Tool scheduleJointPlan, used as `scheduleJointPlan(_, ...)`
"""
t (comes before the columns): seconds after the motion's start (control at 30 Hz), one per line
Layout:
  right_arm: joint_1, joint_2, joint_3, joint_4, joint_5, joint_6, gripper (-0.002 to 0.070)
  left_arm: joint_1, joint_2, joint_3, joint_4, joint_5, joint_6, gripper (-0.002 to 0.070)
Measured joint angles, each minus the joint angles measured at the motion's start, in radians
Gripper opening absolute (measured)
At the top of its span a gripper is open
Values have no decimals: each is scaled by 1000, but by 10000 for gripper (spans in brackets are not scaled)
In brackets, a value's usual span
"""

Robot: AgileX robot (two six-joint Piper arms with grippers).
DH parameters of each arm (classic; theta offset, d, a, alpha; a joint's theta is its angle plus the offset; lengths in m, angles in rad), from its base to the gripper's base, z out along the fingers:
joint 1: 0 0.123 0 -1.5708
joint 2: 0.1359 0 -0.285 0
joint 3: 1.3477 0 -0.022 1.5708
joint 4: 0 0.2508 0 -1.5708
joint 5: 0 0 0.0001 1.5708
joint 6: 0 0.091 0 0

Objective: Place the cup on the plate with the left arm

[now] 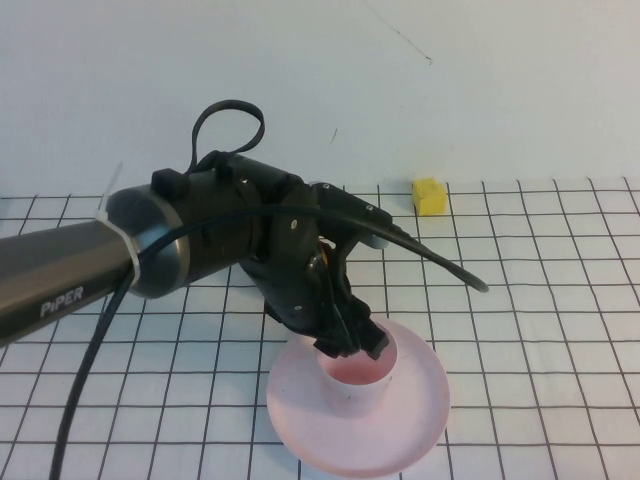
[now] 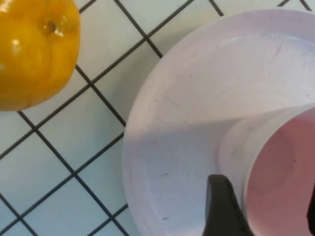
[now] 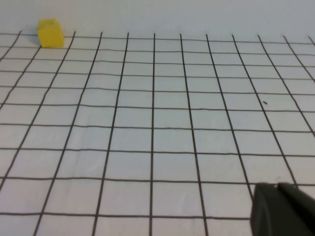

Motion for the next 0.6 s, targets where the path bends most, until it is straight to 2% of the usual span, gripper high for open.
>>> scheduleJointPlan(0.17,0,0,0,0,0,0,-2,0,-65,0,42,2,-25,342)
scheduleJointPlan(0.27,0,0,0,0,0,0,-2,0,-148,0,137,2,-105,321)
scheduleJointPlan(0.37,0,0,0,0,0,0,-2,0,-264,0,273,2,-220,239)
scheduleJointPlan(0.43,0,0,0,0,0,0,-2,0,-353,0,330,2,-276,137)
scheduleJointPlan(0.5,0,0,0,0,0,0,-2,0,-435,0,349,-4,-298,64)
scheduleJointPlan(0.6,0,0,0,0,0,0,-2,0,-559,0,357,-8,-312,18)
